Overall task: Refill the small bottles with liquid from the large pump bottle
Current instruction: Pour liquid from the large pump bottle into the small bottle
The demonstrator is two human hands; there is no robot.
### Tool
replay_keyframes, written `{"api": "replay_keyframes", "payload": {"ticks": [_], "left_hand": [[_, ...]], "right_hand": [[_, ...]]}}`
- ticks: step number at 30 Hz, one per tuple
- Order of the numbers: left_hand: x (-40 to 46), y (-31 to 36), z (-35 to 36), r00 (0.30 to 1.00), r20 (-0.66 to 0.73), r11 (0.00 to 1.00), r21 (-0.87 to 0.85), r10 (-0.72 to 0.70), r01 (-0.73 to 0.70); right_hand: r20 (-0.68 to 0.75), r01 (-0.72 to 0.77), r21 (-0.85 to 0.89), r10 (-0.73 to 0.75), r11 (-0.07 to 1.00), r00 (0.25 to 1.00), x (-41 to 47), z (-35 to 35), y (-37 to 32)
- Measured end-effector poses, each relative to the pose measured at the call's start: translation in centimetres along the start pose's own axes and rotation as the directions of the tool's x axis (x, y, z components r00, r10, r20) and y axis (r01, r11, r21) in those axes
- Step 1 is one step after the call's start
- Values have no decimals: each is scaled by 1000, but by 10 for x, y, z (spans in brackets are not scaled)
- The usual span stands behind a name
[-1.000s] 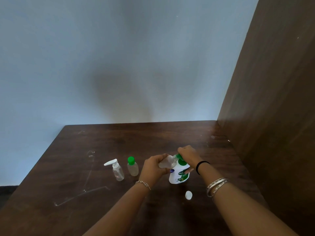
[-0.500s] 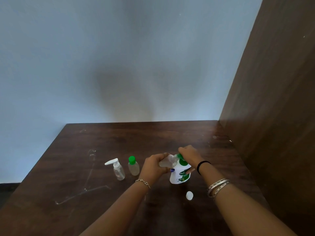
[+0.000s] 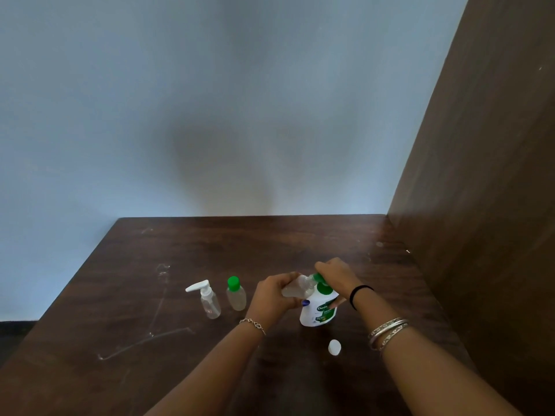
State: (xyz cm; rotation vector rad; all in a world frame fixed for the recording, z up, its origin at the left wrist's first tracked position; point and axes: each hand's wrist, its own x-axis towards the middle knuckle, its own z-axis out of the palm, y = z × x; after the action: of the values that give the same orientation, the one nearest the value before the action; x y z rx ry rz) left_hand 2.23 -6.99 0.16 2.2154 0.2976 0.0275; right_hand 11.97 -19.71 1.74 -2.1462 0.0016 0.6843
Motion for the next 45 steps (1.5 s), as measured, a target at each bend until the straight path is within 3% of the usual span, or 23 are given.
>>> {"api": "replay_keyframes", "payload": {"ticks": [4, 11, 17, 23, 29, 36, 42, 45], "left_hand": [[1, 1, 0, 1000, 3, 1000, 2, 14, -14], [2, -4, 3, 1000, -12, 1000, 7, -1, 2], [1, -1, 2, 1000, -1, 1000, 4, 10, -10], [0, -2, 5, 1000, -14, 1000, 11, -8, 8], [0, 0, 3, 1000, -14, 1000, 0, 3, -3], [0, -2, 5, 1000, -21, 1000, 0, -1, 1], [0, 2, 3, 1000, -20, 1000, -10, 9, -9], [-1, 2, 5, 1000, -10, 1000, 2, 10, -10]], "right_hand": [[131, -64, 42, 58, 997, 990, -2, -5, -2], [-10, -29, 8, 29, 1000, 1000, -1, 0, -1], [94, -78, 49, 73, 996, 993, -3, -4, 0], [-41, -5, 22, 6, 1000, 999, -6, 0, 0], [57, -48, 25, 46, 999, 997, -5, -4, -1], [-142, 70, -95, -83, 993, 986, 0, 3, 4], [46, -35, 33, 34, 999, 998, -2, -5, 0], [38, -33, 4, 33, 999, 999, -4, -7, 0]]}}
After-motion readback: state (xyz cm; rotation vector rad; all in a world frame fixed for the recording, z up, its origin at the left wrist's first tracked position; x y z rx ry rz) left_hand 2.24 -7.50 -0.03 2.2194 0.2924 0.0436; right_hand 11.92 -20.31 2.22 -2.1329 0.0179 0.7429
